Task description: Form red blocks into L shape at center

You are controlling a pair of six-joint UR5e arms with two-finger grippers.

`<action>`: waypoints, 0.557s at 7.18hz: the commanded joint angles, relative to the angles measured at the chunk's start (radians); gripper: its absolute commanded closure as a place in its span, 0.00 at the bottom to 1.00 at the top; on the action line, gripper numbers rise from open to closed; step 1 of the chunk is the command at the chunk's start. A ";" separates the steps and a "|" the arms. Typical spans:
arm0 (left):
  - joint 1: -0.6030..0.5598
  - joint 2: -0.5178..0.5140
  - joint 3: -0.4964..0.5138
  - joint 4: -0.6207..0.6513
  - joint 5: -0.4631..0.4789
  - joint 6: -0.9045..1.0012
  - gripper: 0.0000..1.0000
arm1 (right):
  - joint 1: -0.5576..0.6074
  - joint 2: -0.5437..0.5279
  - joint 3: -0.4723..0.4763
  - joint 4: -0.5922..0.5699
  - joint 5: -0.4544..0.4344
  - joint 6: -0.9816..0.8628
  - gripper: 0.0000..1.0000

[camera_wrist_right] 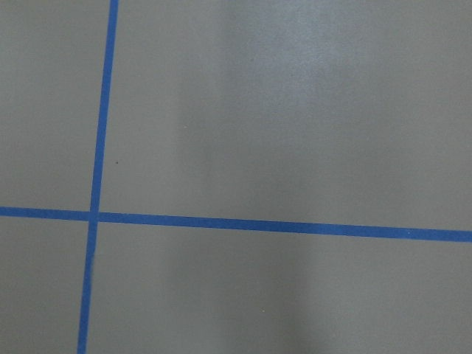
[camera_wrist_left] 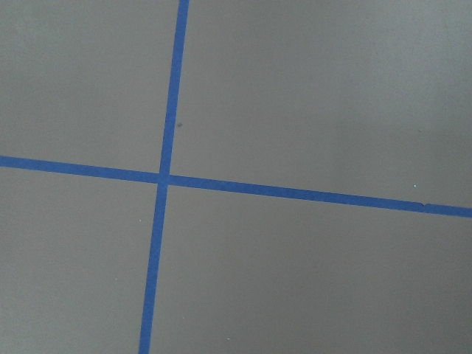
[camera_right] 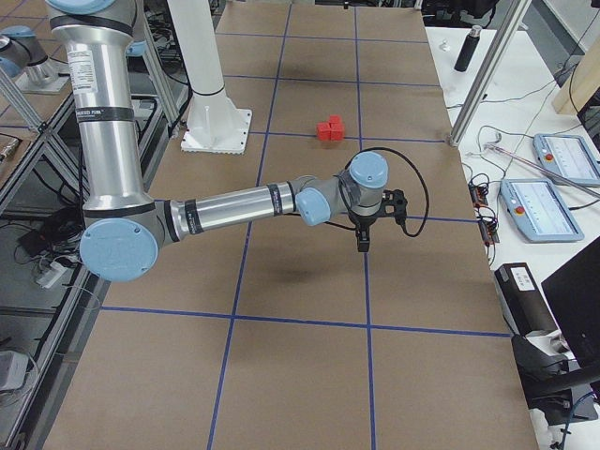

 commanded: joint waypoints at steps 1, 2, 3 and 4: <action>-0.006 -0.005 -0.025 0.001 -0.003 0.016 0.00 | 0.003 -0.002 -0.001 0.000 -0.010 -0.009 0.00; -0.008 0.011 -0.087 0.001 -0.002 0.015 0.00 | 0.003 -0.002 -0.001 0.002 -0.010 -0.009 0.00; -0.002 0.020 -0.126 0.001 -0.008 0.015 0.00 | 0.003 -0.002 0.001 0.002 -0.010 -0.009 0.00; 0.002 0.036 -0.134 -0.001 -0.012 0.015 0.00 | 0.003 -0.002 0.004 0.002 -0.010 -0.009 0.00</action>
